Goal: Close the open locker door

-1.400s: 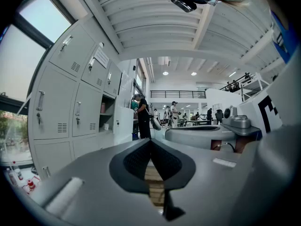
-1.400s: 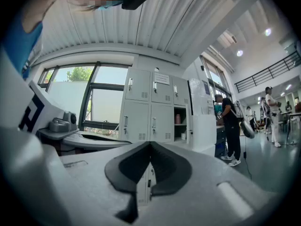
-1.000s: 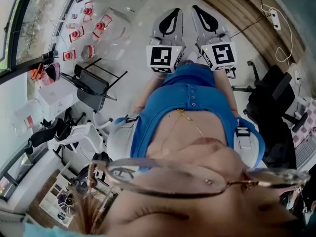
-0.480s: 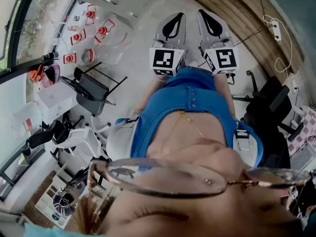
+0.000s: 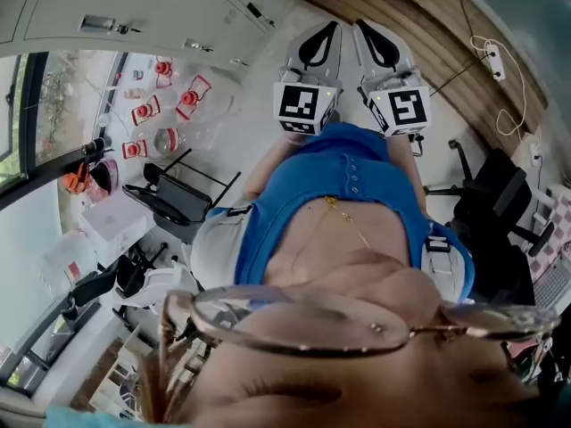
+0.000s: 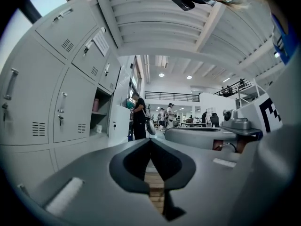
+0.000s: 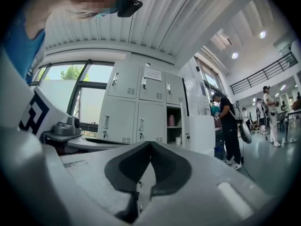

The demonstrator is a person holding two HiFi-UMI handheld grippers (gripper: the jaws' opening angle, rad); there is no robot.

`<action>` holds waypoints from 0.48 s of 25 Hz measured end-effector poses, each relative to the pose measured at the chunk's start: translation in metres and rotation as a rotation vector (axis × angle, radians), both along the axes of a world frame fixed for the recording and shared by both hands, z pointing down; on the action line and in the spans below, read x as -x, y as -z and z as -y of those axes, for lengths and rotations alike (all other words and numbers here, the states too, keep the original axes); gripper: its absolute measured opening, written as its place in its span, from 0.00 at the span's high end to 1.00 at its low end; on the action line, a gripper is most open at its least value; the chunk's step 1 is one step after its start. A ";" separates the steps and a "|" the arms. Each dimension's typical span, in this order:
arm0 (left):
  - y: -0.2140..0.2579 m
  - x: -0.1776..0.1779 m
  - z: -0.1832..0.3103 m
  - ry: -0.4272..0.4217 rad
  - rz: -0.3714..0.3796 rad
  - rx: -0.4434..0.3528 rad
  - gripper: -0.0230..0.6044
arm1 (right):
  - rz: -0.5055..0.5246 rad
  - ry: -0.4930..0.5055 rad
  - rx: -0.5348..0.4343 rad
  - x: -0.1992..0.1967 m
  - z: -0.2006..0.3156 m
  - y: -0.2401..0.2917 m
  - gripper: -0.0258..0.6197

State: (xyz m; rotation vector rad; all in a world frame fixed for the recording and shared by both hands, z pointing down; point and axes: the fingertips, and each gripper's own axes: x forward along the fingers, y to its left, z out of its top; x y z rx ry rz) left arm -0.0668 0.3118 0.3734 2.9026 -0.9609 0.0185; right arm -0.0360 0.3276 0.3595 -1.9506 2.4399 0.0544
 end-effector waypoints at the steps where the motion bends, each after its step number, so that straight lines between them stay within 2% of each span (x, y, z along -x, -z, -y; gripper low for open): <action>1: 0.000 -0.001 0.008 -0.005 0.001 0.001 0.96 | -0.001 -0.001 0.002 -0.001 0.008 -0.001 0.96; 12: -0.009 0.003 0.071 -0.040 0.008 0.039 0.96 | 0.003 -0.024 0.001 -0.002 0.080 -0.005 0.96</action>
